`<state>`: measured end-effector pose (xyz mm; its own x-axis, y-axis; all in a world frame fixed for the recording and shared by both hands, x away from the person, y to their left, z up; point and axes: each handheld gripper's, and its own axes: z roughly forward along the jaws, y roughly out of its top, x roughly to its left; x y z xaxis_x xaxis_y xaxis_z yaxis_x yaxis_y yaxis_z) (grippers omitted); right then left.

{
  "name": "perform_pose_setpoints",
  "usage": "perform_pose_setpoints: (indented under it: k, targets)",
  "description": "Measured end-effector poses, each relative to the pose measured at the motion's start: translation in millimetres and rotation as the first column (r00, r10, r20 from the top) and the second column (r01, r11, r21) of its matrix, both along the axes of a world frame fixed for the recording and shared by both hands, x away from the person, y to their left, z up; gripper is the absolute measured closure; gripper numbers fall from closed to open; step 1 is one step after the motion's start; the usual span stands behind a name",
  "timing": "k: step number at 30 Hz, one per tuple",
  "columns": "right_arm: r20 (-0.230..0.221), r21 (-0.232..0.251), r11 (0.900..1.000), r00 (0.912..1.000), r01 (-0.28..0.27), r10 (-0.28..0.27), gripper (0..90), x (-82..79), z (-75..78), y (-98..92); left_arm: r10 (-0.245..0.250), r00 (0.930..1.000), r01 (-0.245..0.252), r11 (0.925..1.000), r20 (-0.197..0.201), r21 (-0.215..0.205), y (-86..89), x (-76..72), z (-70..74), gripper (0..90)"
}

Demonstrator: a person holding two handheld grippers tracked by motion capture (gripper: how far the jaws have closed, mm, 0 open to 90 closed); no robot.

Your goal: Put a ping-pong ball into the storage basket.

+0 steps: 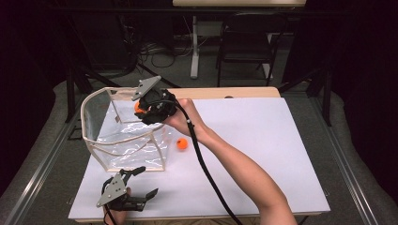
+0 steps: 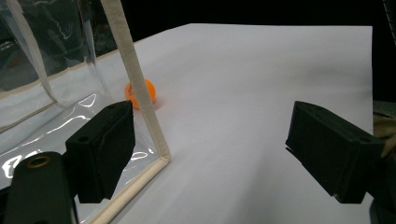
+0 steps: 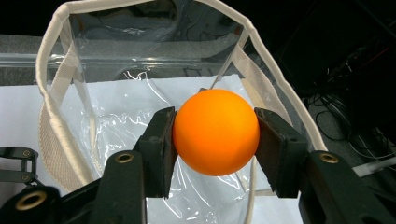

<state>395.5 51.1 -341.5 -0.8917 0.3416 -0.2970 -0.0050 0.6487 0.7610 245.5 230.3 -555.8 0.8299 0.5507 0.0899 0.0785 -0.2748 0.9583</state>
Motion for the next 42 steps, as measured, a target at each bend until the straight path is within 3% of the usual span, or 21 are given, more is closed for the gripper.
perform_pose_setpoints:
  k: [26,42]
  targets:
    - [-0.072,-0.062,0.998,0.9974,-0.003,-0.002,50.6,6.1,-15.0,14.2,-0.001,1.0,0.001,1.0,0.001,0.003,0.3,0.0,0.0,15.6]
    - [-0.089,-0.108,0.994,0.996,0.001,-0.01,50.6,9.0,-22.9,23.6,-0.005,1.0,0.005,1.0,0.001,0.002,0.0,-0.2,0.0,15.6]
